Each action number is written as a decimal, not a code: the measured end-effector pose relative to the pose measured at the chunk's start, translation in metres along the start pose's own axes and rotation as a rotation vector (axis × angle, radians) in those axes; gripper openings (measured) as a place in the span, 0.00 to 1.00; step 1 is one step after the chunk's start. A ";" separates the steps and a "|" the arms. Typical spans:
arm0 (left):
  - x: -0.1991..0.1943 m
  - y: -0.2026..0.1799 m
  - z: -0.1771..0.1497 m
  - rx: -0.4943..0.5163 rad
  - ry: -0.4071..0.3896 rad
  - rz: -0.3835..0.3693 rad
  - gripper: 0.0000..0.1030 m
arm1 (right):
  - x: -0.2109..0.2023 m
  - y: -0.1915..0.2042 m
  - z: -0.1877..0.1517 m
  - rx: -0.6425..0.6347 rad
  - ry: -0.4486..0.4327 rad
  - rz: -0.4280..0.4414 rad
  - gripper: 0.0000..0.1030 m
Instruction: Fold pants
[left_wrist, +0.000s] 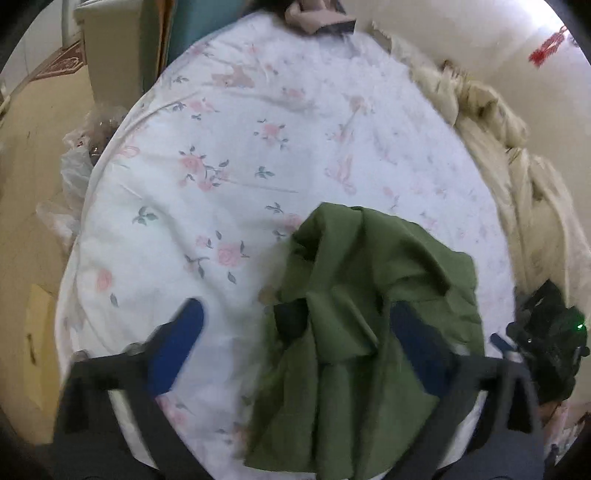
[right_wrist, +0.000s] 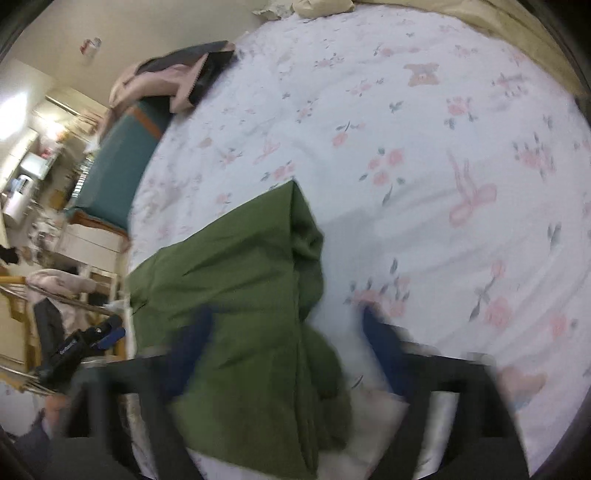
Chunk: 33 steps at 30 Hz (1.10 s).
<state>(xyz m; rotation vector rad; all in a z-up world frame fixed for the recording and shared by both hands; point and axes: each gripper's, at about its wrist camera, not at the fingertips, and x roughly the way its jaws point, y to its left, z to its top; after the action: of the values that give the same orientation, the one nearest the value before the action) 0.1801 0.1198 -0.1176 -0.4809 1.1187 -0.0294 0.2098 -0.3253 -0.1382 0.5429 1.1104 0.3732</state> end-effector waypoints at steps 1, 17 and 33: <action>0.009 -0.007 -0.001 0.000 0.021 -0.022 0.99 | 0.001 -0.004 -0.002 0.006 0.016 0.003 0.88; 0.057 -0.053 -0.045 0.200 0.152 -0.176 0.13 | 0.064 0.033 -0.030 -0.141 0.204 0.100 0.18; 0.073 -0.134 0.193 0.236 -0.090 -0.203 0.14 | 0.106 0.150 0.205 -0.390 -0.058 0.074 0.16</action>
<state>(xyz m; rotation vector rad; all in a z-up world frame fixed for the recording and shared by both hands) 0.4090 0.0490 -0.0612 -0.3789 0.9607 -0.3114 0.4380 -0.1924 -0.0594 0.2474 0.9321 0.6187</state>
